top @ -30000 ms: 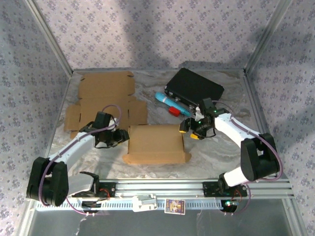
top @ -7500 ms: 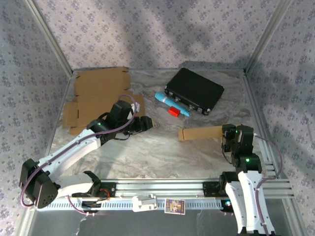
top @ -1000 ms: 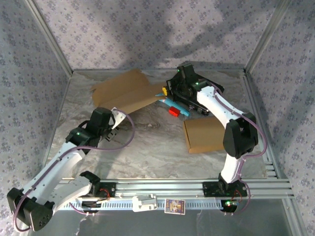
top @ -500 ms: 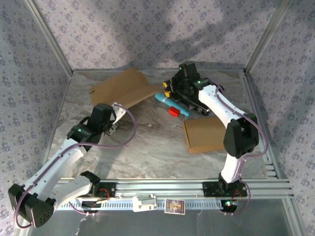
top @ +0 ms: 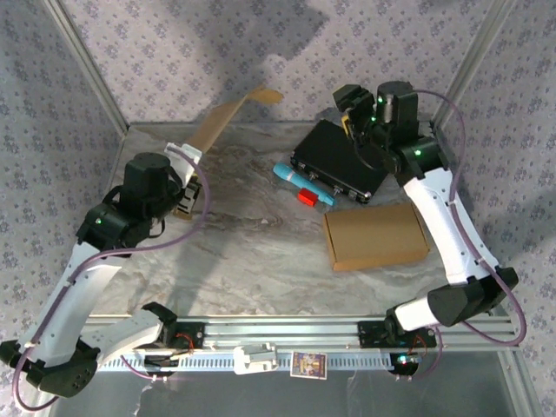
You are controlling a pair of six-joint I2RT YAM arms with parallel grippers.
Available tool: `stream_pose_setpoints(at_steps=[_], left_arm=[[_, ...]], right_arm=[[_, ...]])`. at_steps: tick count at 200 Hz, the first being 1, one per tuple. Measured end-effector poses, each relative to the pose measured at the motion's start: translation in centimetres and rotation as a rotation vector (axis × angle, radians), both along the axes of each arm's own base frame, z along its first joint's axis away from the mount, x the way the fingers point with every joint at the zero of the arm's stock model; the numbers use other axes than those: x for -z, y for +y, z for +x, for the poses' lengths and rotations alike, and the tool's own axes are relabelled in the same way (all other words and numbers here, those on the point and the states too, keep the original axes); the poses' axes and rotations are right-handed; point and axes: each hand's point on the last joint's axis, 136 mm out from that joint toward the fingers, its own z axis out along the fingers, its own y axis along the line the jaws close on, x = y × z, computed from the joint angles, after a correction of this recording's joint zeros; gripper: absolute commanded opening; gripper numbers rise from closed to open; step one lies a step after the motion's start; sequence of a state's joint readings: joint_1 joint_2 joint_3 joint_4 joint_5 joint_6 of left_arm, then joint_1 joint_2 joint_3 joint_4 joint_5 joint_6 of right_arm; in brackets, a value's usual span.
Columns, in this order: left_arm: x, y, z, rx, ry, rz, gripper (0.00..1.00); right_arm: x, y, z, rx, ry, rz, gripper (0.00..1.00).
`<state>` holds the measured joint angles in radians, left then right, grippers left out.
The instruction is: Fold the paper box
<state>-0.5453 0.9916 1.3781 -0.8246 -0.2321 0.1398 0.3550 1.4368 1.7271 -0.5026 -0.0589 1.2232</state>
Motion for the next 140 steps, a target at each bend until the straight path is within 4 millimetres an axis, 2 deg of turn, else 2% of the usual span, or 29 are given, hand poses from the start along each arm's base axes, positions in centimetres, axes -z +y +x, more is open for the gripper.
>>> stream_pose_setpoints(at_steps=[14,43,88,124,140], left_arm=[[-1.1,-0.7,-0.6,0.044,0.001,-0.04,0.0],[-4.0,-2.5,-2.3,0.166,-0.025,-0.143,0.0],[-9.4,-3.6,-5.3,0.285,-0.102,-0.309,0.0],[-12.1,-3.1,-5.1,0.266,-0.119,-0.426,0.0],[-11.9,-3.3,-3.7,0.246,-0.074,-0.466,0.0]], right_arm=[[0.0,-0.1,0.1,0.003,-0.005,-0.03,0.66],[1.2,-0.2,-0.1,0.002,0.027,-0.075,0.65],[2.7,-0.7,0.0,0.014,0.061,-0.1,0.64],[2.7,-0.6,0.0,0.012,0.06,-0.101,0.63],[3.2,0.2,-0.3,-0.009,0.075,-0.1,0.63]])
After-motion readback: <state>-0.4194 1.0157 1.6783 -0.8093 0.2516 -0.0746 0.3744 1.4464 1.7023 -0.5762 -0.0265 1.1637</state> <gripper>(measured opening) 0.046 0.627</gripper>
